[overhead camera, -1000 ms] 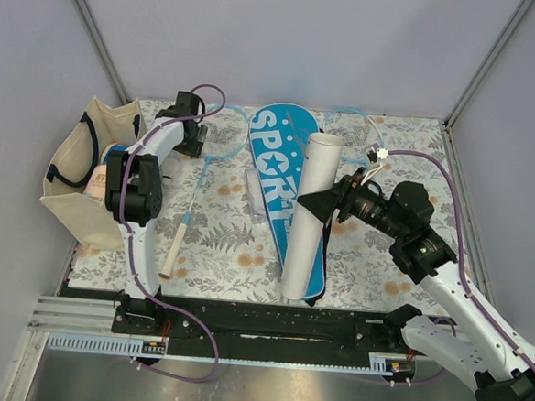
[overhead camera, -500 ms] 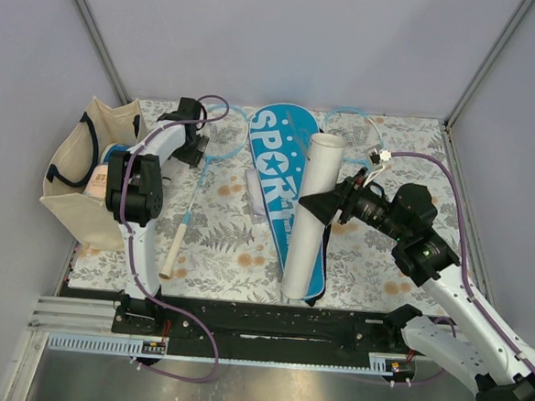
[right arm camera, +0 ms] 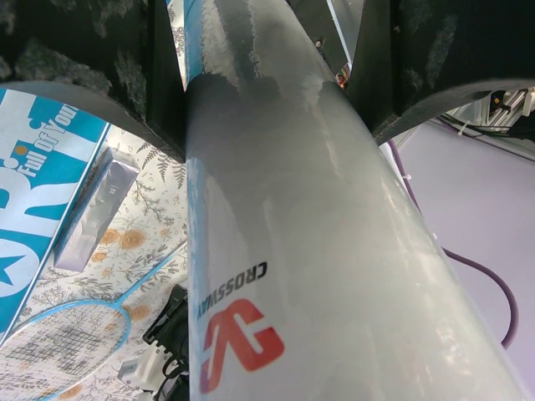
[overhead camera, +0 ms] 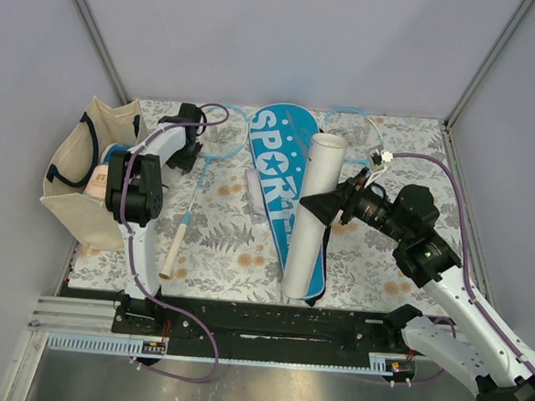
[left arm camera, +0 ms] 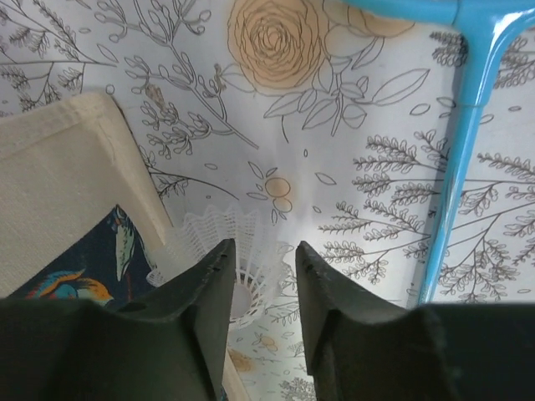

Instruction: Pack up the badminton gear

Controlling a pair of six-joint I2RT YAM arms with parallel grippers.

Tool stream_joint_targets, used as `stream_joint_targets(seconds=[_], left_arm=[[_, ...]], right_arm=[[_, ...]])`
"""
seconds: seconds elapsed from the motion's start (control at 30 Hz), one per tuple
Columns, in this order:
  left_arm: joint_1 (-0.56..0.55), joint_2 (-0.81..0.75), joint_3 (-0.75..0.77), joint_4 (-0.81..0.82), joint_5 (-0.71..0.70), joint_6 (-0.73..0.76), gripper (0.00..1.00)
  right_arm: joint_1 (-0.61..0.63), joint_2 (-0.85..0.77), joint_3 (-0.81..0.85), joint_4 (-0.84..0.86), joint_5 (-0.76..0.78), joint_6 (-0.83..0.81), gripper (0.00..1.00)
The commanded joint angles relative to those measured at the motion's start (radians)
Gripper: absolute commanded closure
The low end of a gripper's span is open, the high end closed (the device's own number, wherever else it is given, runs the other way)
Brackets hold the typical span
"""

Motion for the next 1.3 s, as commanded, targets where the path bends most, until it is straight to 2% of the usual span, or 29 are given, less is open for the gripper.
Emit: stream_joint_targets(seconds=[0.0, 0.2, 0.5, 0.6, 0.63, 0.7, 0.73, 0.83, 0.9, 1.03, 1.17, 1.2, 1.27], left_arm=[[0.002, -0.074, -0.004, -0.038, -0.020, -0.001, 0.66], [0.002, -0.117, -0.012, -0.086, 0.018, -0.017, 0.99], [-0.002, -0.267, -0.055, -0.104, 0.115, -0.079, 1.00], [-0.017, -0.324, -0.084, -0.083, 0.098, -0.042, 1.00], [-0.024, -0.343, -0.102, -0.055, 0.071, -0.027, 0.93], [-0.030, -0.355, -0.135, -0.020, 0.020, -0.016, 0.68], [-0.030, -0.349, -0.136, -0.009, 0.002, -0.037, 0.62], [-0.030, -0.327, -0.136, 0.046, -0.081, -0.117, 0.61], [-0.033, -0.311, -0.138, 0.080, -0.127, -0.105, 0.61], [-0.060, -0.251, -0.133, 0.072, -0.134, 0.085, 0.61], [-0.074, -0.232, -0.150, 0.011, 0.010, 0.287, 0.57], [-0.083, -0.225, -0.141, -0.050, 0.009, 0.350, 0.57], [-0.105, -0.211, -0.150, -0.072, -0.081, 0.476, 0.56]], right_arm=[[-0.002, -0.022, 0.042, 0.043, 0.016, -0.002, 0.50], [-0.001, -0.033, 0.036, 0.043, 0.019, 0.005, 0.50], [-0.001, -0.038, -0.006, 0.068, 0.021, 0.046, 0.50], [-0.001, -0.035, -0.023, 0.078, 0.019, 0.069, 0.51], [-0.002, -0.036, -0.029, 0.085, 0.019, 0.078, 0.51], [-0.001, -0.041, -0.039, 0.104, 0.013, 0.095, 0.51], [-0.001, -0.042, -0.044, 0.111, 0.012, 0.104, 0.51], [-0.001, -0.047, -0.046, 0.103, 0.007, 0.101, 0.51], [-0.001, -0.053, -0.040, 0.089, 0.007, 0.087, 0.51], [-0.001, -0.073, -0.036, 0.060, 0.019, 0.058, 0.51], [-0.001, -0.074, -0.046, 0.065, 0.013, 0.057, 0.50], [-0.001, -0.067, -0.041, 0.062, 0.007, 0.058, 0.50], [-0.001, -0.050, -0.021, 0.040, -0.017, 0.046, 0.50]])
